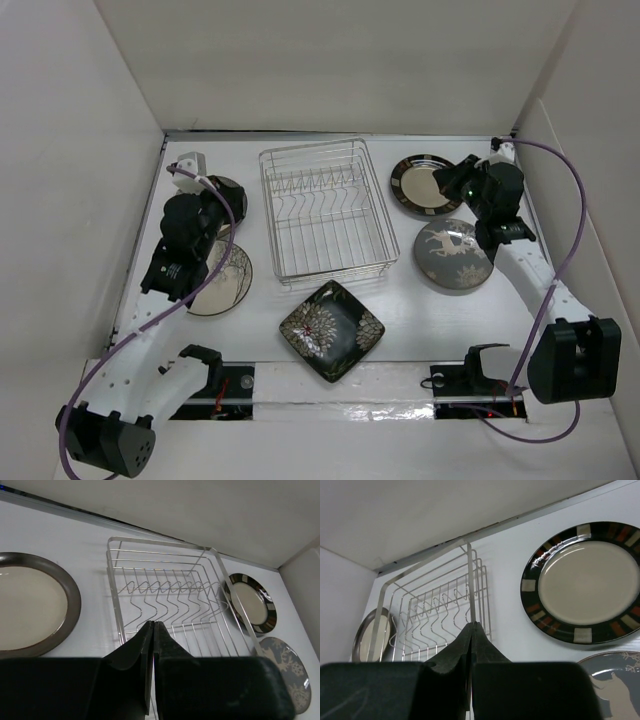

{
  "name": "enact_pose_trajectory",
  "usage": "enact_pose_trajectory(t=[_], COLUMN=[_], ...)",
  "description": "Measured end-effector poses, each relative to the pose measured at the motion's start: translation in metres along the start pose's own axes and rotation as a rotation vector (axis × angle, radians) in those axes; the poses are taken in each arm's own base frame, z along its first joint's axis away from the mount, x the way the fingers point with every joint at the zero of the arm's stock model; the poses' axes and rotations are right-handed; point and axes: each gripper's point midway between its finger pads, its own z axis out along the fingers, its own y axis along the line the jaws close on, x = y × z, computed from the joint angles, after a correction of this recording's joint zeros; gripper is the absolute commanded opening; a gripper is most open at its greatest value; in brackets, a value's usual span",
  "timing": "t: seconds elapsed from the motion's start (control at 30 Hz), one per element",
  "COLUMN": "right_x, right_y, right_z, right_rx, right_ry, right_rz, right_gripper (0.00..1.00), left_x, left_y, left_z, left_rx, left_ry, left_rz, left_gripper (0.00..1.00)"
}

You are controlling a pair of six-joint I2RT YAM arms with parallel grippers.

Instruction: Load the plates into the dish rack

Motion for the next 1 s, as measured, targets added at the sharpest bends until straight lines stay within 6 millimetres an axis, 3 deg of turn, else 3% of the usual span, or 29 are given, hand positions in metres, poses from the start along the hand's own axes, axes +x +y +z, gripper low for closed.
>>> enact_pose_trajectory(t=[0.1,0.23,0.27,0.33,0.37,0.53,0.6,0.7,0.87,1.0], right_x=[0.0,0.021,0.028,0.039,0.044,0.067,0.07,0.07,0.088,0.088], right_y=[0.002,0.008,0.011,0.016,0.017,0.012,0.011,0.011,0.002,0.0], right_z=[0.001,0.001,0.0,0.0,-0.001,-0.004,-0.004,-0.001,0.007,0.007], right_rx=[-0.01,-0.035,-0.045,-0.067,-0.072,-0.08,-0.083,-0.095,-0.099,-0.104], right_ry=[-0.015,0.015,0.028,0.048,0.057,0.101,0.113,0.109,0.172,0.18], right_rz=[0.0,0.003,0.001,-0.002,-0.002,0.003,0.004,0.002,0.015,0.02], right_gripper=[0.0,0.0,0.0,0.0,0.01,0.06,0.07,0.08,0.08,0.09], left_x=[0.005,0.011,0.013,0.019,0.023,0.044,0.048,0.056,0.078,0.091], left_y=[0.009,0.027,0.035,0.06,0.075,0.167,0.196,0.228,0.278,0.304], left_z=[0.001,0.013,0.019,0.033,0.04,0.054,0.052,0.049,0.045,0.034], left_rx=[-0.039,-0.102,-0.12,-0.17,-0.197,-0.386,-0.448,-0.521,-0.635,-0.716], left_ry=[0.0,0.019,0.028,0.058,0.078,0.141,0.148,0.159,0.211,0.237], left_rz=[0.005,-0.01,-0.027,-0.069,-0.098,-0.259,-0.302,-0.344,-0.399,-0.422], left_gripper=[0.0,0.0,0.08,0.19,0.32,0.41,0.51,0.54,0.53,0.52])
